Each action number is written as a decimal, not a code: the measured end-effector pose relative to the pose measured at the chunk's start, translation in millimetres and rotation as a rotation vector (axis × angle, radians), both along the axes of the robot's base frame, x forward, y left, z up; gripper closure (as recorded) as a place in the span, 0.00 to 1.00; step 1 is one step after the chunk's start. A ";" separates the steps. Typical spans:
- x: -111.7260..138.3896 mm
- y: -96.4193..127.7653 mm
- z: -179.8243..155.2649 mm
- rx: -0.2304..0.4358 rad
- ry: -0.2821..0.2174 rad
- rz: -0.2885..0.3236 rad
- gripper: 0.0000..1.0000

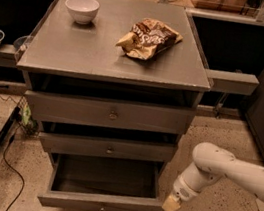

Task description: Close bottom drawer

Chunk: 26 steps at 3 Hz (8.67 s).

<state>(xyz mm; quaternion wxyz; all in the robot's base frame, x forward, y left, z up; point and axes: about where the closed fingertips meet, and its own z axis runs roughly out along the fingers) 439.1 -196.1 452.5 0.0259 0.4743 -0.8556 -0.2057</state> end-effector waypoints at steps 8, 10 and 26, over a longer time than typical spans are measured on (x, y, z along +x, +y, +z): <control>-19.1 6.6 -120.4 -0.084 0.022 -0.137 1.00; -12.5 21.6 -152.5 -0.068 0.022 -0.180 1.00; 71.8 96.0 -264.6 0.059 -0.029 -0.367 1.00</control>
Offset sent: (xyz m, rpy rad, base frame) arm -0.0046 0.0009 -0.0606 -0.0203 0.0568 -0.0290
